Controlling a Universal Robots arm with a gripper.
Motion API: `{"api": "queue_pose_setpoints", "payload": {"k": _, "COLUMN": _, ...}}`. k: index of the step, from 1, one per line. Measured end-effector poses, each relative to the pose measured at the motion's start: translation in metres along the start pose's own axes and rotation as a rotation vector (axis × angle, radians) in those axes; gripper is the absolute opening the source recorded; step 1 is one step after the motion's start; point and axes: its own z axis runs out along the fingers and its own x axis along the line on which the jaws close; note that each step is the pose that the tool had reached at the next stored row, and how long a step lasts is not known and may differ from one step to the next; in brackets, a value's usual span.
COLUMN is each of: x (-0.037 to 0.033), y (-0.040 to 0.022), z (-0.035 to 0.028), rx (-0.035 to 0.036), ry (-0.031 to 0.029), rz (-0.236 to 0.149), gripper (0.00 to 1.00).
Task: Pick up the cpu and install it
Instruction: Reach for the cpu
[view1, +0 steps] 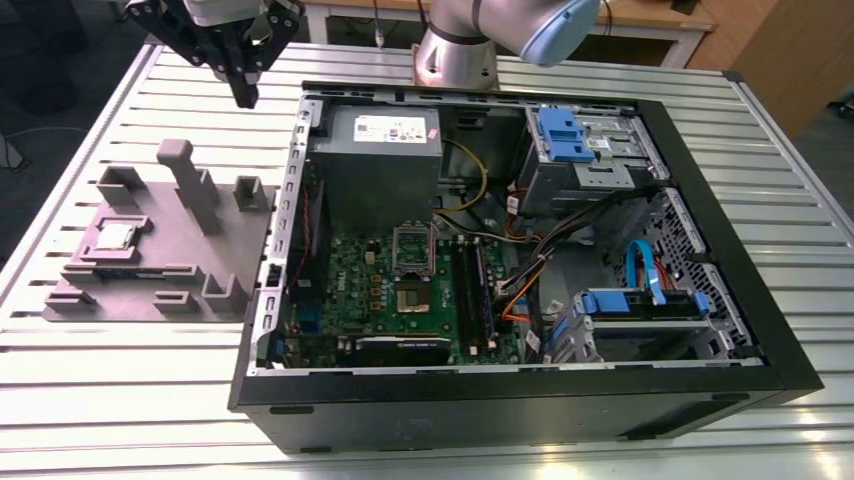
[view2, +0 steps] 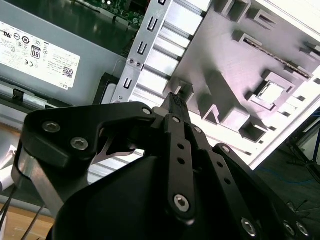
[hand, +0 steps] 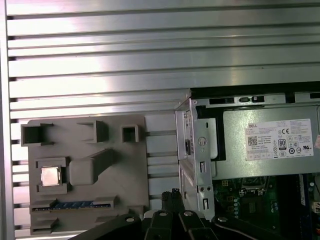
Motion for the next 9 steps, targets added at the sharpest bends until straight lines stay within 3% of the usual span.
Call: {"api": "queue_pose_setpoints", "payload": {"k": 9, "x": 0.003, "y": -0.0002, "z": 0.0, "rx": -0.0001, "ry": 0.0, "rz": 0.0, "gripper": 0.11}}
